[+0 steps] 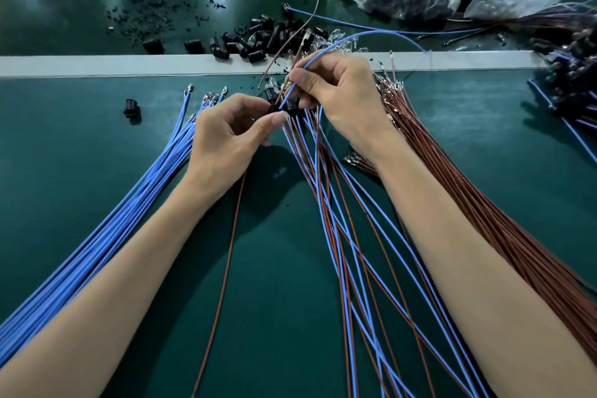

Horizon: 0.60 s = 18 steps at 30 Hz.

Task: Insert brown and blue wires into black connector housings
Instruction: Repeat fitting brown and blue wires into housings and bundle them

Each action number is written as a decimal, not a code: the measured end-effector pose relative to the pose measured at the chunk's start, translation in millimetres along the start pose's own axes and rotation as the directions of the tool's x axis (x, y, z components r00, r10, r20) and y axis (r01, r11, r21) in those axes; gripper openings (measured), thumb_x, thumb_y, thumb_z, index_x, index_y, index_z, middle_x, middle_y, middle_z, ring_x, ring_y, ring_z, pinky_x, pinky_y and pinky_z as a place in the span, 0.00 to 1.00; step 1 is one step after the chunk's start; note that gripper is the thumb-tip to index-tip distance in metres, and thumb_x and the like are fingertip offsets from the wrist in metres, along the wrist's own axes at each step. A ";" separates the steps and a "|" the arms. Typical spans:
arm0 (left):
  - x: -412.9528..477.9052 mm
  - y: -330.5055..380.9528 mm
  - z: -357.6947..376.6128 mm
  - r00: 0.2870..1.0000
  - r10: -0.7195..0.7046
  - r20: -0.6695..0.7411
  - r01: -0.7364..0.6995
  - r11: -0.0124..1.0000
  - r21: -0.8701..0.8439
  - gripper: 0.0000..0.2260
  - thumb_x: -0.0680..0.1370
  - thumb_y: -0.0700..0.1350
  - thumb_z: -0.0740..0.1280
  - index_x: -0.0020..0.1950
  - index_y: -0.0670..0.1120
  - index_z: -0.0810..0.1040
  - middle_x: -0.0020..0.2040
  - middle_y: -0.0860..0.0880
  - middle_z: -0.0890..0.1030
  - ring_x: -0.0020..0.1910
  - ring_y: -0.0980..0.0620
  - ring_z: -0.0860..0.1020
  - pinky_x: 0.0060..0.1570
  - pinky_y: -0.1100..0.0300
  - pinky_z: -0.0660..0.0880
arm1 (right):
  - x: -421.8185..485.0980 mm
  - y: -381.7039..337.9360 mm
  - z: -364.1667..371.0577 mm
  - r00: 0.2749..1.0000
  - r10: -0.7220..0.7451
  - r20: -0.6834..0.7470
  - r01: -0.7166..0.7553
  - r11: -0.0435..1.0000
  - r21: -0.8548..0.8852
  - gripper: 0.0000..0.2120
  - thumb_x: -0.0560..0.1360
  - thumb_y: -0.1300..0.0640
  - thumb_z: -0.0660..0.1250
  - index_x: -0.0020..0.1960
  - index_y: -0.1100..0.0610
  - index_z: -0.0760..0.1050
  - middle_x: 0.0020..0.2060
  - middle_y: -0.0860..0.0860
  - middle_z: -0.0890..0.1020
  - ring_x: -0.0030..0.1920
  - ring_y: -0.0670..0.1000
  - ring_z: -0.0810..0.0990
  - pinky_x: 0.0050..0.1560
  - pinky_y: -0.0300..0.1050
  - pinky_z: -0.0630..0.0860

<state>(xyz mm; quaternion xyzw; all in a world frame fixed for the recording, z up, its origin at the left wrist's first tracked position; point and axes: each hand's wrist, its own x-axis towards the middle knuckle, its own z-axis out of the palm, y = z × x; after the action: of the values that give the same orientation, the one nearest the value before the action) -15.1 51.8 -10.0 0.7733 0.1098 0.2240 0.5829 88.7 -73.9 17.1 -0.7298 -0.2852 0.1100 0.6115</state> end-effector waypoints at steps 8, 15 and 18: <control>-0.7 3.7 -0.3 0.999 0.029 0.034 -0.029 1.000 -0.001 0.03 0.77 0.38 0.67 0.49 0.39 0.79 0.37 0.49 0.81 0.30 0.63 0.78 0.34 0.72 0.73 | 0.1 5.0 2.6 0.992 0.070 0.101 -0.068 0.997 -0.022 0.04 0.71 0.61 0.73 0.39 0.53 0.81 0.33 0.50 0.83 0.34 0.46 0.79 0.40 0.38 0.77; -0.5 1.5 0.1 0.999 0.004 0.044 -0.002 0.999 -0.032 0.02 0.76 0.40 0.69 0.46 0.42 0.79 0.36 0.53 0.82 0.31 0.62 0.78 0.35 0.71 0.73 | 1.1 -2.5 -7.9 0.979 0.181 0.093 -0.186 0.981 0.048 0.08 0.77 0.51 0.66 0.45 0.56 0.75 0.32 0.50 0.82 0.31 0.46 0.77 0.34 0.36 0.74; 0.1 -0.4 -1.4 0.999 -0.006 0.038 0.007 0.999 -0.035 0.01 0.75 0.41 0.70 0.44 0.45 0.79 0.33 0.58 0.82 0.30 0.61 0.79 0.36 0.70 0.74 | 4.4 -4.1 -11.2 0.985 0.172 -0.033 -0.166 0.976 0.139 0.11 0.80 0.55 0.63 0.39 0.57 0.71 0.28 0.49 0.77 0.27 0.44 0.73 0.29 0.34 0.70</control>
<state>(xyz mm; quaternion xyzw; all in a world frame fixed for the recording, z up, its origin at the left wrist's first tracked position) -15.6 53.1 -10.1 0.7665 0.0975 0.2094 0.5993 96.8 -80.3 24.4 -0.7105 -0.2002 0.1641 0.6543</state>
